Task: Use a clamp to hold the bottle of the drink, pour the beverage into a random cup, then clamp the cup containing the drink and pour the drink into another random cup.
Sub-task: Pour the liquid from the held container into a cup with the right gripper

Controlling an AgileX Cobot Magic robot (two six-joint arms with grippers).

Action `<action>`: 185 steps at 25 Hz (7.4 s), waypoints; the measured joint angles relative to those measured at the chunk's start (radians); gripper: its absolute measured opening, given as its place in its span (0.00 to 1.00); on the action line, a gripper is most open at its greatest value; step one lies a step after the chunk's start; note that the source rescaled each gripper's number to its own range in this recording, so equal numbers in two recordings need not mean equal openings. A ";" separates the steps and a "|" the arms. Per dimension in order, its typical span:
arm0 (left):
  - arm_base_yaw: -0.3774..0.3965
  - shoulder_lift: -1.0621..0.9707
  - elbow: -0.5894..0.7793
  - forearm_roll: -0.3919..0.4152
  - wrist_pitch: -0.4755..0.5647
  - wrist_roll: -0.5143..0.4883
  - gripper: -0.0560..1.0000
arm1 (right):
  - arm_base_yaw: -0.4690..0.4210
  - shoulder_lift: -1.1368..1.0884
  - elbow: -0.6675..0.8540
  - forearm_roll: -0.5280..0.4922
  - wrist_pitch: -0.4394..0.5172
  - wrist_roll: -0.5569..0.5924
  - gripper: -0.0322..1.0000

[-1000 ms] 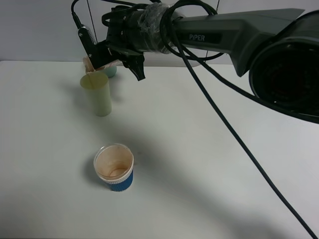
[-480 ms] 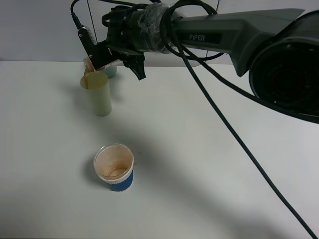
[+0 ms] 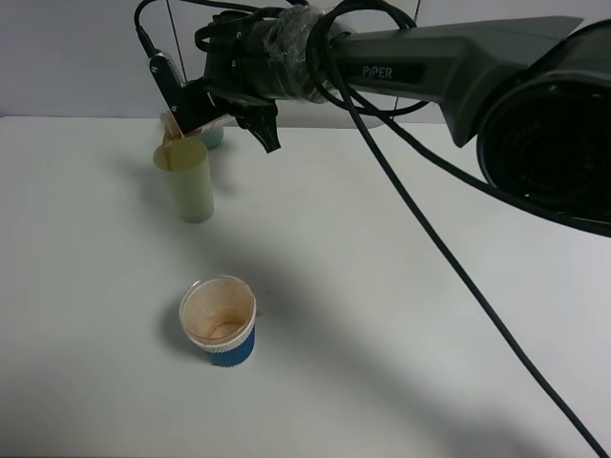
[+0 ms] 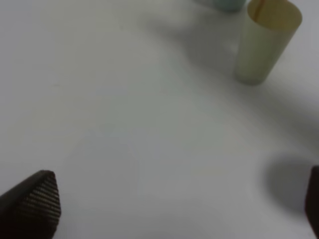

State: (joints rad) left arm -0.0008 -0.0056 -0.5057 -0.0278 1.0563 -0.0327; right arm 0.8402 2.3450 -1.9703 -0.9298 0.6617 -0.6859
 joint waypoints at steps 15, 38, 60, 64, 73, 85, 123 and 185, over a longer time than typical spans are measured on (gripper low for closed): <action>0.000 0.000 0.000 0.000 0.000 0.000 0.98 | 0.002 0.000 0.000 -0.027 0.002 -0.002 0.05; 0.000 0.000 0.000 0.000 0.000 0.000 0.98 | 0.016 0.000 -0.003 -0.044 0.034 -0.033 0.05; 0.000 0.000 0.000 0.000 0.000 0.000 0.98 | 0.027 0.000 -0.003 -0.104 0.056 -0.035 0.05; 0.000 0.000 0.000 0.000 0.000 0.000 0.98 | 0.028 0.000 -0.003 -0.110 0.056 -0.035 0.05; 0.000 0.000 0.000 0.000 0.000 0.000 0.98 | 0.034 0.000 -0.003 -0.138 0.055 -0.035 0.05; 0.000 0.000 0.000 0.000 0.000 0.000 0.98 | 0.034 0.000 -0.003 -0.177 0.055 -0.035 0.05; 0.000 0.000 0.000 0.000 0.000 0.000 0.98 | 0.081 0.000 -0.003 -0.262 0.074 -0.037 0.05; 0.000 0.000 0.000 0.000 0.000 0.000 0.98 | 0.109 -0.001 -0.003 -0.467 0.091 -0.140 0.05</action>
State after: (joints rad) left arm -0.0008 -0.0056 -0.5057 -0.0278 1.0563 -0.0327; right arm 0.9491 2.3441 -1.9736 -1.3969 0.7530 -0.8261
